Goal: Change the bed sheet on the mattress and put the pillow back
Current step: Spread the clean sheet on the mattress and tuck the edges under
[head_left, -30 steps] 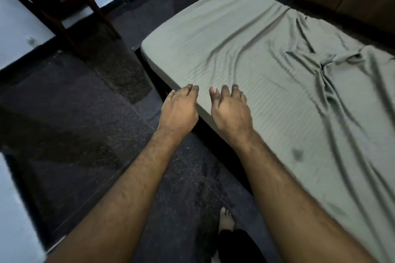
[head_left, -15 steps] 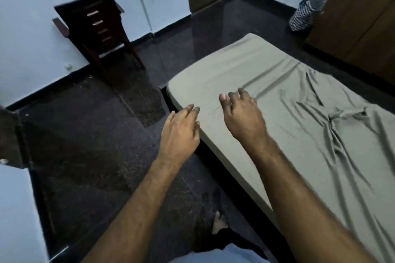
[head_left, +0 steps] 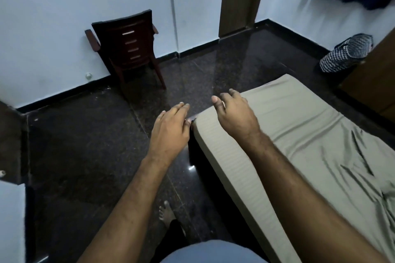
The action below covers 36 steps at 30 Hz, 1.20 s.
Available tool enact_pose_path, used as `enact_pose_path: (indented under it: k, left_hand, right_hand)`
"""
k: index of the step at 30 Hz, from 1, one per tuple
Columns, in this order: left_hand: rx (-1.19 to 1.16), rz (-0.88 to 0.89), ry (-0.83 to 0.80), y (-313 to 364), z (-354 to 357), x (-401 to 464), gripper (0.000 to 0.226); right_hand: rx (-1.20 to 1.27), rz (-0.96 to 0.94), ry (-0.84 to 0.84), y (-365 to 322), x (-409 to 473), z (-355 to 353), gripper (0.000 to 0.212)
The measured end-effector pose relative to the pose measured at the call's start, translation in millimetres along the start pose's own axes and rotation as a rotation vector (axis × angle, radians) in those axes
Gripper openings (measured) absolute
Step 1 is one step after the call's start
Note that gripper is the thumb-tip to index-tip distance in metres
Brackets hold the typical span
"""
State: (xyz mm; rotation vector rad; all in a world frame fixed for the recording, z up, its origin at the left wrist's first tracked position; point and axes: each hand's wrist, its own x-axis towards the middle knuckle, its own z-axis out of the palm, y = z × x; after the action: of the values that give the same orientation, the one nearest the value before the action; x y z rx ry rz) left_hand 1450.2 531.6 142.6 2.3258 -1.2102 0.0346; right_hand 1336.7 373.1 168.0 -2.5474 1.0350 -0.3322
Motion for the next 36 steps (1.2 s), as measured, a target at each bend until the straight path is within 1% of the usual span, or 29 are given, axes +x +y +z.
enact_pose_path:
  k: [4,9,12,15,19,22,25,27,29,32,36]
  left_hand:
    - [-0.015,0.046,-0.042,-56.1,-24.7,75.0,0.049]
    - [-0.076,0.170,-0.043,-110.2,-51.0,191.6,0.048]
    - [-0.154,0.218,-0.070,-126.0,-49.5,250.3,0.047]
    - [-0.198,0.320,-0.115,-136.9,-37.9,307.5,0.047]
    - [-0.172,0.466,-0.147,-135.8,-7.8,392.8,0.048]
    - [-0.127,0.580,-0.156,-131.6,14.9,460.7,0.052]
    - [-0.092,0.663,-0.214,-130.3,30.2,532.5,0.055]
    - [-0.109,0.688,-0.227,-132.3,40.1,570.6,0.054]
    - [-0.124,0.714,-0.260,-132.2,53.9,611.8,0.053]
    - [-0.166,0.769,-0.315,-122.9,80.6,661.3,0.053]
    - [-0.227,0.903,-0.388,-89.7,132.4,738.2,0.054]
  right_hand:
    - [-0.006,0.033,-0.019,-37.0,75.7,16.3,0.060]
    - [0.008,0.117,0.086,-78.0,164.4,13.8,0.058]
    - [0.013,0.176,0.125,-79.0,206.2,13.8,0.058]
    - [0.022,0.258,0.162,-66.1,253.4,15.3,0.058]
    - [0.007,0.355,0.204,-36.7,318.7,17.6,0.057]
    - [0.002,0.399,0.270,-17.8,381.6,23.7,0.057]
    - [0.028,0.465,0.317,-2.3,447.2,29.1,0.059]
    - [0.043,0.500,0.331,5.5,480.3,30.8,0.059]
    - [0.045,0.574,0.333,12.9,512.0,28.9,0.057]
    - [0.061,0.662,0.335,25.2,544.2,30.4,0.059]
    - [0.041,0.819,0.362,50.5,589.7,31.7,0.056]
